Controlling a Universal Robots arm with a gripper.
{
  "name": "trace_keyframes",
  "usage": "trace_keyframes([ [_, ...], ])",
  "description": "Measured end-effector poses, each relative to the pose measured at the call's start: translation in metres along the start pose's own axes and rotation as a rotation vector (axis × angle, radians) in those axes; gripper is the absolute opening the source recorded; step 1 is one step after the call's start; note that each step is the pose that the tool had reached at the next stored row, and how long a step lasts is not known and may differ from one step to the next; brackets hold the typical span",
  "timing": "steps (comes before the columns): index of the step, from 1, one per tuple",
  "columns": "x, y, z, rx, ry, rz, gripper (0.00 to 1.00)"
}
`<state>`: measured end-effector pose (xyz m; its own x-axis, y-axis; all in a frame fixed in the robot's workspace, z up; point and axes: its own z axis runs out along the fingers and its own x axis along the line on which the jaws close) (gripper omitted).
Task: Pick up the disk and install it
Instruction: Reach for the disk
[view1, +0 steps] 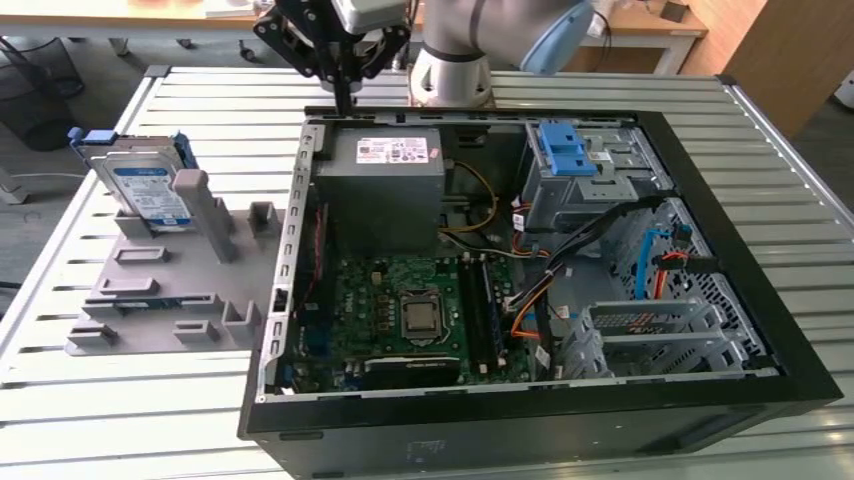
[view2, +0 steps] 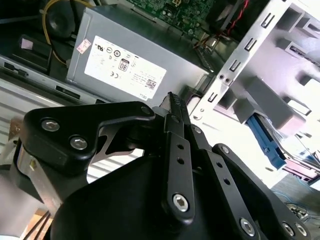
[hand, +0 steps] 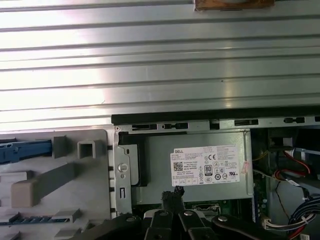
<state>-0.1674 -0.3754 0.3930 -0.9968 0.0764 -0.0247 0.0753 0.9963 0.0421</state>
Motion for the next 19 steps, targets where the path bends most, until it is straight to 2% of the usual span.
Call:
trace_keyframes([
  [10,0.0287,0.0020,-0.0002,0.0000,0.0000,0.000,0.11],
  [14,0.0381,0.0025,-0.0002,0.0000,0.0000,0.000,0.11],
  [19,0.0405,0.0025,-0.0002,0.0000,0.0000,0.000,0.11],
])
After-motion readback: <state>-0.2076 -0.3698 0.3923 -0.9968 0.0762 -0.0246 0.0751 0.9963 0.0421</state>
